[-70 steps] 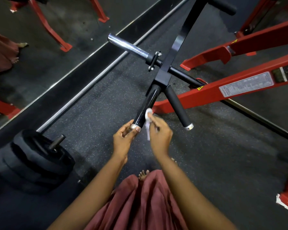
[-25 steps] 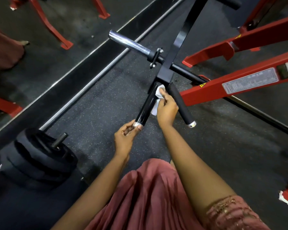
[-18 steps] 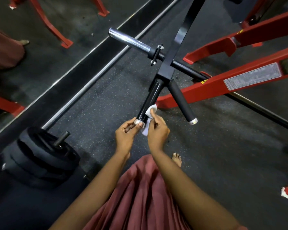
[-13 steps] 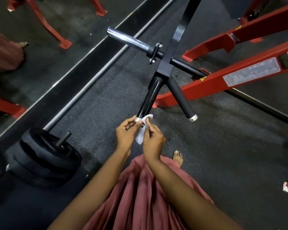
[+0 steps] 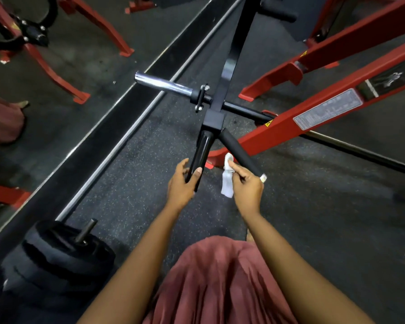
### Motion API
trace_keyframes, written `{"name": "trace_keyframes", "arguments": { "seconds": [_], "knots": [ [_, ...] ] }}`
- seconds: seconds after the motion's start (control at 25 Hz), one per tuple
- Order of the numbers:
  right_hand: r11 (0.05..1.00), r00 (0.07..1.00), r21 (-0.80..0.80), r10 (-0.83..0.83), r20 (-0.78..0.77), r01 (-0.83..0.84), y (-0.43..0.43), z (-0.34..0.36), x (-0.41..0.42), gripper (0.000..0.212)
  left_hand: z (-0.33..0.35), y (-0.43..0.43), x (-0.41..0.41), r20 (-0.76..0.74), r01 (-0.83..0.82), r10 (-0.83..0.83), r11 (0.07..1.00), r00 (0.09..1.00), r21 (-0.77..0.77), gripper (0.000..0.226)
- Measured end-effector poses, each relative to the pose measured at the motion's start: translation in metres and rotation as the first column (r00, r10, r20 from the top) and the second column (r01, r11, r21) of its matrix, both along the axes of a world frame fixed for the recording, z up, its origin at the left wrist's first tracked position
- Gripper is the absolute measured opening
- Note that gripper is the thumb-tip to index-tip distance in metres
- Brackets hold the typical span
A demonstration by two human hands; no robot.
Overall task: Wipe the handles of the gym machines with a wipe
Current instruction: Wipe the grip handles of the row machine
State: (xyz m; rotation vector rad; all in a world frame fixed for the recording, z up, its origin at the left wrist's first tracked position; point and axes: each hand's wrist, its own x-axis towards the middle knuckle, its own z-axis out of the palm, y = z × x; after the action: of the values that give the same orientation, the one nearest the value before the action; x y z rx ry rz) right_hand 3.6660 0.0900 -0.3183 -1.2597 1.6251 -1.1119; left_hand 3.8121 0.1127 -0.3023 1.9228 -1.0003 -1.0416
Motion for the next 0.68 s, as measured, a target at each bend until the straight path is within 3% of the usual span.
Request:
{"name": "trace_keyframes", "arguments": {
  "seconds": [0.12, 0.24, 0.36, 0.52, 0.68],
  "knots": [
    [0.998, 0.999, -0.058, -0.005, -0.041, 0.002, -0.031, -0.002, -0.02, 0.035, -0.004, -0.019, -0.018, 0.293, 0.153, -0.158, 0.987, 0.943, 0.039, 0.066],
    [0.988, 0.983, -0.133, 0.058, -0.174, -0.082, -0.062, -0.011, -0.033, 0.035, -0.009, -0.018, -0.026, 0.592, 0.193, -0.238, 0.971, 0.77, 0.139, 0.067],
    [0.953, 0.934, -0.207, 0.148, -0.325, -0.223, -0.09, -0.022, -0.031, 0.034, -0.012, -0.015, -0.027, 0.653, 0.155, -0.207, 0.978, 0.728, 0.137, 0.066],
    [0.867, 0.856, -0.245, 0.314, -0.41, -0.435, -0.113, -0.027, -0.014, 0.044, -0.015, -0.016, -0.03, 0.683, 0.129, -0.172, 0.985, 0.71, 0.113, 0.067],
    [0.825, 0.816, -0.285, 0.315, -0.485, -0.488, -0.108, -0.036, -0.026, 0.044, -0.017, -0.015, -0.029, 0.693, 0.11, -0.161, 0.987, 0.703, 0.117, 0.068]
  ]
}}
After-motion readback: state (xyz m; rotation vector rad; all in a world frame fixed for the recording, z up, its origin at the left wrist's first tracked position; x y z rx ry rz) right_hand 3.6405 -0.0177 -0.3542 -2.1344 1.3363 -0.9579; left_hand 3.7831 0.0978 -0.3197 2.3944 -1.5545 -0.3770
